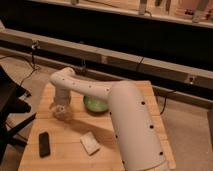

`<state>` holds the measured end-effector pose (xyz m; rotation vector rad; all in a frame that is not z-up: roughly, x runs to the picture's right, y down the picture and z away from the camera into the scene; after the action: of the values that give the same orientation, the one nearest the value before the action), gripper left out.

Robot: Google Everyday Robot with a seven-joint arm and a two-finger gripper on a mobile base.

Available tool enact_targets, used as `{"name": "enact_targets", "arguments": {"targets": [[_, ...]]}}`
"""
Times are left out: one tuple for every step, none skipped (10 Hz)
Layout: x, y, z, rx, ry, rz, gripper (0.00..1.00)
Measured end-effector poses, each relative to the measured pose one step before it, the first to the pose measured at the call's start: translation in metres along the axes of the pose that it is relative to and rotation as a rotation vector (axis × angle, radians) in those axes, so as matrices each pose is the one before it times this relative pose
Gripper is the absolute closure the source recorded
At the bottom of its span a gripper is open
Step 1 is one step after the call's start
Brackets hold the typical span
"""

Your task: Place the bottle in the ceramic bowl

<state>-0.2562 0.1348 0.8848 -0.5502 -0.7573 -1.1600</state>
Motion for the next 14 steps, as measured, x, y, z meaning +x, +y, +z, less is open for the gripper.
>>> {"name": "enact_targets", "arguments": {"targets": [[-0.0004,-0.00055,0.00008,-0.00081,-0.00264,-0.00234,0.21],[-0.00039,-0.00021,0.00016,-0.00109,-0.00338,-0.00263,0.21],[-0.0001,0.00026,0.00012,-0.00124,-0.00126,-0.00116,0.21],[-0.00018,0.00032,0.00003,-0.00123,-0.00381,-0.00217,0.21],[-0.00014,0.00001,-0.00001,-0.00053,-0.00312,-0.00195,0.21],[-0.00025,-0.00004,0.00001,-0.00115,-0.00263,-0.00208,0.21],[-0.00039,-0.00022,-0.00014,-0.00094,-0.00284,-0.00232,0.21],[-0.00044,0.00012,0.00052,-0.00186,-0.0033,-0.00206,0.21],[-0.00036,-0.00031,-0.00029,-0.00073,-0.00346,-0.00324,0.21],[-0.00028,0.00041,0.00036,-0.00164,-0.00771,-0.00417,0.21],[-0.00008,-0.00028,-0.00009,-0.00015,-0.00078,-0.00116,0.21],[-0.00004,-0.00009,0.00006,-0.00097,-0.00118,-0.0017,0.21],[-0.00011,0.00009,0.00045,-0.00136,-0.00193,-0.0012,0.21],[-0.0003,-0.00033,-0.00029,-0.00058,-0.00359,-0.00312,0.24]]}}
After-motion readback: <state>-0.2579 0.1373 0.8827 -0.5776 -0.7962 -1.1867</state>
